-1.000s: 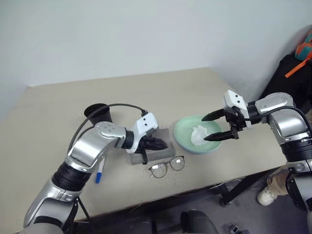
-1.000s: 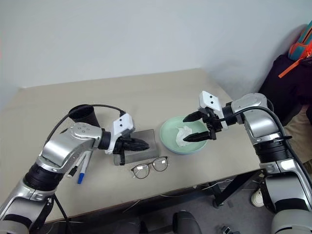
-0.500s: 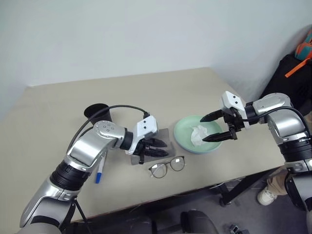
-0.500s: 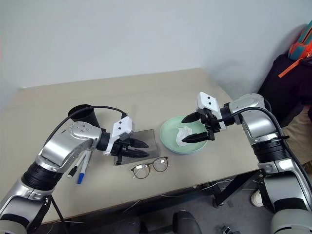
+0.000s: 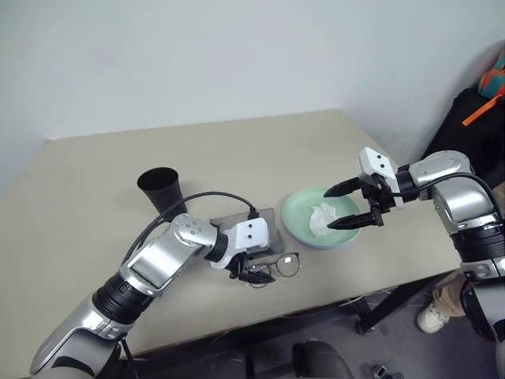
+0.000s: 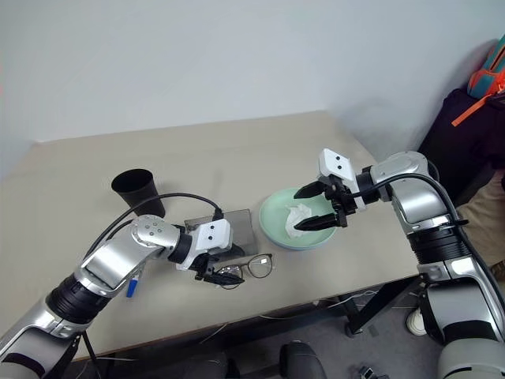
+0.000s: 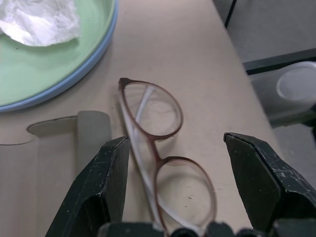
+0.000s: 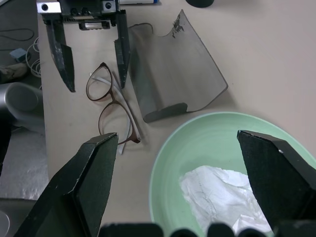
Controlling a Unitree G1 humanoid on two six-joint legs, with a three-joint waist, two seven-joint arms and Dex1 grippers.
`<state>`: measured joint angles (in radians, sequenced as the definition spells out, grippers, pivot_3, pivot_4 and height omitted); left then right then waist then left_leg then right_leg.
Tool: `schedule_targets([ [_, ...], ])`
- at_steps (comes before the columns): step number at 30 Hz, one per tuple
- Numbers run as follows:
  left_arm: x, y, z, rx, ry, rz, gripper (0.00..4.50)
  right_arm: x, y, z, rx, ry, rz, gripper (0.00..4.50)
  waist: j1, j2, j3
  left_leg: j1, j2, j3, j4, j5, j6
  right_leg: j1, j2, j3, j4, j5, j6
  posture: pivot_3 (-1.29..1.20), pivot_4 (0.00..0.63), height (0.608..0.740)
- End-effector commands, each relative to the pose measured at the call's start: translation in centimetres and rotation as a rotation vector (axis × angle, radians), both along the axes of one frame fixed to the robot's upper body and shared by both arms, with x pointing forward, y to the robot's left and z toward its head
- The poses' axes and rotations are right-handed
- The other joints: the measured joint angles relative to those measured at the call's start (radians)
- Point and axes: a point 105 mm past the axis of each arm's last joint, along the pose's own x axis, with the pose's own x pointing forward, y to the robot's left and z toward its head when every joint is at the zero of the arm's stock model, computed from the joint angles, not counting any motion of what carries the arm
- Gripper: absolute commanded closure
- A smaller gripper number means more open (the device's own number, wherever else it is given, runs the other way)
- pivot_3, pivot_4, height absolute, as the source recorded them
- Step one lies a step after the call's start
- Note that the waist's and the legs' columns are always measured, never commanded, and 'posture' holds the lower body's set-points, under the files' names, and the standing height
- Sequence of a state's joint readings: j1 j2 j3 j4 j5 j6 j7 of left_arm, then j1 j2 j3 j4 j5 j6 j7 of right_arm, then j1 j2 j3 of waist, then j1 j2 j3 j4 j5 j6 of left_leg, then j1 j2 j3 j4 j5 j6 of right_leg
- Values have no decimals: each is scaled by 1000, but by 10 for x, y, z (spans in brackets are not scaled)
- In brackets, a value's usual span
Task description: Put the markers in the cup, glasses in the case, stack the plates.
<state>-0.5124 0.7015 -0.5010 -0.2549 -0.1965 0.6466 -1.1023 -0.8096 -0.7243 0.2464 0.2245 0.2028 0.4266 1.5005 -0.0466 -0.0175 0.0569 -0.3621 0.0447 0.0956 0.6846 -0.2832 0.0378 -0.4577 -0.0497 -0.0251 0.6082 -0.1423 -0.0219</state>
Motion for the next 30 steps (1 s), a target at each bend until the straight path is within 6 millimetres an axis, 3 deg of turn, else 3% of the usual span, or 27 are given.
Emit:
schedule_targets([
  [1,4,-3,-3,4,-43,-1,1312,0,3,12,20,-51,10,318,0,0,0,0,0,0,0,0,0,0,0,0,0,0,0,0,0,738],
  [14,4,-11,-15,-10,-16,15,1312,0,4,12,24,-57,11,318,0,0,0,0,-1,0,0,0,1,-1,0,3,0,0,0,0,0,738],
  [18,3,-14,-17,-18,-2,21,2210,0,4,11,24,-58,11,318,0,0,0,0,-1,0,0,0,1,-1,1,4,0,0,0,0,0,738],
  [24,1,-14,-18,-15,10,20,4288,0,5,12,25,-60,12,318,0,0,0,0,-1,0,0,0,2,-1,1,4,0,0,0,0,0,738],
  [25,0,-14,-18,-15,10,20,4466,0,5,12,26,-61,11,318,0,0,0,1,-1,0,0,0,2,0,1,4,0,0,0,0,0,738],
  [30,-3,-14,-10,-24,37,1,4465,0,6,12,25,-60,15,318,0,0,0,1,-1,0,0,1,2,0,1,5,0,0,0,0,0,738],
])
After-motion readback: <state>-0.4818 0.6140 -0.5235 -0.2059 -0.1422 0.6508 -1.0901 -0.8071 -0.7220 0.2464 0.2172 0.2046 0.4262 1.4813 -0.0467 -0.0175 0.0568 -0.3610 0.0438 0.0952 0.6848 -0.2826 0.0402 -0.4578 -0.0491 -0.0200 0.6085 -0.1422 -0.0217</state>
